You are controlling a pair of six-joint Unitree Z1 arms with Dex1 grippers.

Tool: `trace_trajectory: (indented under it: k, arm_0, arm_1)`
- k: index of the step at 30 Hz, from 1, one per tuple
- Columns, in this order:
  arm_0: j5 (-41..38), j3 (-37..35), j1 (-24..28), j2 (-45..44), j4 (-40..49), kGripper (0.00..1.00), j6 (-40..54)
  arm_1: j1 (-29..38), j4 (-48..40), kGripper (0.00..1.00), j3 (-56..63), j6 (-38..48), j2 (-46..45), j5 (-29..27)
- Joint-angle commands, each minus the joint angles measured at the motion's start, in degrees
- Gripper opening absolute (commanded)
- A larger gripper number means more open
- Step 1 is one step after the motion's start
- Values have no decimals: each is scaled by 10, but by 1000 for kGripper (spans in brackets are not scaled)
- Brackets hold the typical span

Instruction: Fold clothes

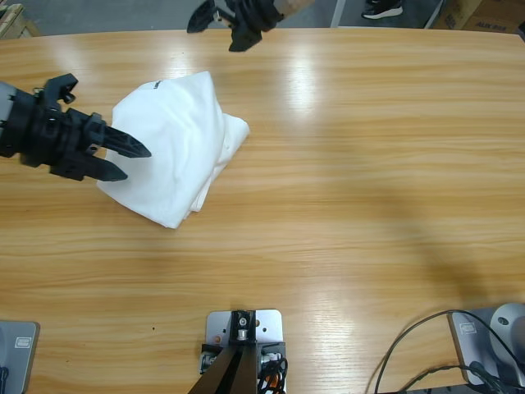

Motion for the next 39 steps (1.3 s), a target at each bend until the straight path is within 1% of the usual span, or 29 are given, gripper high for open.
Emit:
trace_trajectory:
  k: [1,4,6,7,8,9,10,11,12,13,14,15,20,21,22,23,25,27,31,35,39]
  arm_0:
    - [25,12,-6,71,-22,524,-20]
    - [26,12,-6,81,-22,522,-25]
    - [26,12,-5,82,-21,522,-28]
    - [26,12,-4,82,-21,522,-31]
    - [26,12,-2,82,-21,522,-42]
    - [26,12,1,82,-20,521,-49]
    - [29,13,3,82,-19,499,-52]
    - [35,13,3,83,-19,422,-55]
    - [38,14,3,84,-18,402,-61]
    - [39,15,4,84,-18,400,-68]
    - [39,15,4,84,-18,359,-75]
    - [38,15,4,83,-17,293,-78]
    - [38,25,4,84,-8,282,-90]
    - [38,26,4,84,-6,248,-92]
    - [40,27,4,84,-2,80,-91]
    - [47,28,4,84,1,0,-87]
    - [70,35,4,84,2,0,-61]
    - [81,36,5,83,2,0,-60]
    - [58,34,18,82,-1,0,-115]
    - [39,35,25,88,-2,0,-131]
    - [40,35,31,96,-3,0,-131]
  arm_1:
    - [-4,22,999,-16,-6,89,28]
    - [-1,33,971,-34,-5,109,43]
    - [6,34,917,-38,-3,118,52]
    - [9,35,859,-41,-3,122,59]
    - [11,38,769,-44,-3,125,63]
    - [12,39,648,-46,-4,128,72]
    - [13,41,528,-48,-7,130,78]
    - [13,44,459,-49,-10,131,85]
    - [13,45,275,-50,-14,132,91]
    - [13,46,43,-52,-19,133,94]
    - [13,47,0,-55,-27,132,95]
    - [13,51,0,-61,-34,131,95]
    - [13,78,0,-89,-75,147,126]
    - [13,80,0,-88,-83,148,128]
    - [13,80,0,-88,-91,150,129]
    - [12,80,0,-90,-95,152,130]
    - [12,90,0,-97,-100,157,126]
    - [7,106,0,-99,-106,157,111]
    - [-16,126,0,-84,-116,146,57]
    - [-23,164,0,-79,-132,138,24]
    - [-22,170,0,-65,-132,148,21]
